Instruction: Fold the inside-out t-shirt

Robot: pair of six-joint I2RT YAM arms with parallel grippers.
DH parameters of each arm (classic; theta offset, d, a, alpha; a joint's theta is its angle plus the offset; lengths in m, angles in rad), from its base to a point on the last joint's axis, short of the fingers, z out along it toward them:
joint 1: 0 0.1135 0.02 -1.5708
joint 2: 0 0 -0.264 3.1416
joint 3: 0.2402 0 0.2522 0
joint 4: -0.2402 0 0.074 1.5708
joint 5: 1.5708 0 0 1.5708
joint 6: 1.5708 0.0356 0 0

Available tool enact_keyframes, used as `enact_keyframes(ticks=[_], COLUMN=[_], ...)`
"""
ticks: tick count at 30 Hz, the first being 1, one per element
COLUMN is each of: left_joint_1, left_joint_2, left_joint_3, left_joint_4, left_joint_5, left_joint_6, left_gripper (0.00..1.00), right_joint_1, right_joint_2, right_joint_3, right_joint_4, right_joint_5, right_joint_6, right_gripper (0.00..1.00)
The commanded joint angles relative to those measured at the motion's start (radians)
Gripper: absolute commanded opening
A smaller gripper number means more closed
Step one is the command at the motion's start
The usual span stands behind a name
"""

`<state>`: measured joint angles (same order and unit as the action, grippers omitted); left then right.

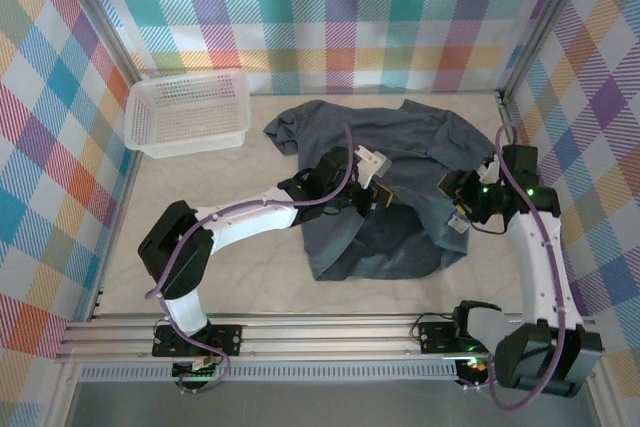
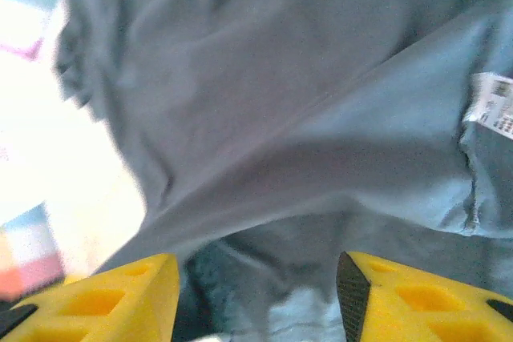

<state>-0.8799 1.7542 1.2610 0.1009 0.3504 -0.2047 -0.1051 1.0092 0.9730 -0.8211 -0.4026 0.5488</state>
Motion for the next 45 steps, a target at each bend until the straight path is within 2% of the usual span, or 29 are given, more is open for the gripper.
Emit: enact_keyframes(ticks=[1, 2, 6, 9, 11, 14, 17, 19, 22, 24, 27, 31, 33, 34, 36, 39, 41, 45], left_joint_1=[0.008, 0.01, 0.03, 0.039, 0.039, 0.039, 0.039, 0.039, 0.038, 0.032, 0.011, -0.007, -0.011, -0.016, -0.029, -0.054, -0.061, -0.076], left_joint_2=[-0.026, -0.024, -0.028, -0.043, -0.058, -0.085, -0.104, -0.11, -0.113, -0.114, -0.113, -0.139, -0.142, -0.139, -0.129, -0.108, -0.084, -0.034], left_joint_3=[-0.012, -0.004, 0.041, 0.067, 0.093, 0.125, 0.123, 0.126, 0.168, 0.22, 0.322, 0.401, 0.442, 0.472, 0.535, 0.625, 0.693, 0.824], left_joint_4=[0.044, 0.048, 0.035, 0.026, 0.002, -0.042, -0.029, 0.007, 0.027, -0.006, -0.147, -0.245, -0.252, -0.26, -0.287, -0.319, -0.342, -0.421], left_joint_5=[-0.001, 0.0, 0.01, 0.025, 0.037, 0.022, 0.006, 0.02, 0.061, 0.097, 0.134, 0.099, 0.108, 0.111, 0.116, 0.104, 0.109, 0.111], left_joint_6=[-0.12, -0.135, -0.205, -0.231, -0.237, -0.237, -0.247, -0.284, -0.326, -0.309, -0.196, -0.12, -0.121, -0.115, -0.091, -0.037, -0.019, 0.014], left_gripper=[0.0, 0.0, 0.0, 0.0, 0.0, 0.0, 0.0, 0.0, 0.0, 0.0, 0.0, 0.0, 0.0, 0.0, 0.0, 0.0, 0.0, 0.0], right_joint_1=[0.129, 0.194, 0.485, 0.695, 0.794, 0.862, 0.865, 0.864, 0.852, 0.832, 0.808, 0.726, 0.653, 0.592, 0.532, 0.525, 0.525, 0.525], right_joint_2=[-0.149, -0.183, -0.28, -0.232, -0.175, -0.064, 0.069, 0.184, 0.364, 0.471, 0.56, 0.536, 0.483, 0.462, 0.48, 0.542, 0.565, 0.576], right_joint_3=[-0.056, -0.079, -0.246, -0.344, -0.426, -0.549, -0.592, -0.626, -0.608, -0.587, -0.54, -0.467, -0.411, -0.36, -0.281, -0.174, -0.111, -0.1], right_joint_4=[0.114, 0.138, 0.317, 0.503, 0.734, 1.095, 1.335, 1.563, 1.763, 1.862, 1.881, 1.734, 1.557, 1.424, 1.302, 1.198, 1.095, 1.104], right_joint_5=[-0.093, -0.036, 0.188, 0.449, 0.594, 0.718, 0.793, 0.833, 0.884, 0.892, 0.883, 0.809, 0.702, 0.596, 0.543, 0.557, 0.492, 0.387], right_joint_6=[-0.062, -0.058, -0.082, -0.179, -0.264, -0.499, -0.738, -0.907, -1.078, -1.128, -1.162, -1.077, -0.96, -0.879, -0.812, -0.795, -0.726, -0.578], right_gripper=[0.46, 0.41, 0.31, 0.14, 0.03, 0.0, 0.0, 0.0, 0.0, 0.0, 0.0, 0.0, 0.0, 0.0, 0.0, 0.0, 0.0, 0.0])
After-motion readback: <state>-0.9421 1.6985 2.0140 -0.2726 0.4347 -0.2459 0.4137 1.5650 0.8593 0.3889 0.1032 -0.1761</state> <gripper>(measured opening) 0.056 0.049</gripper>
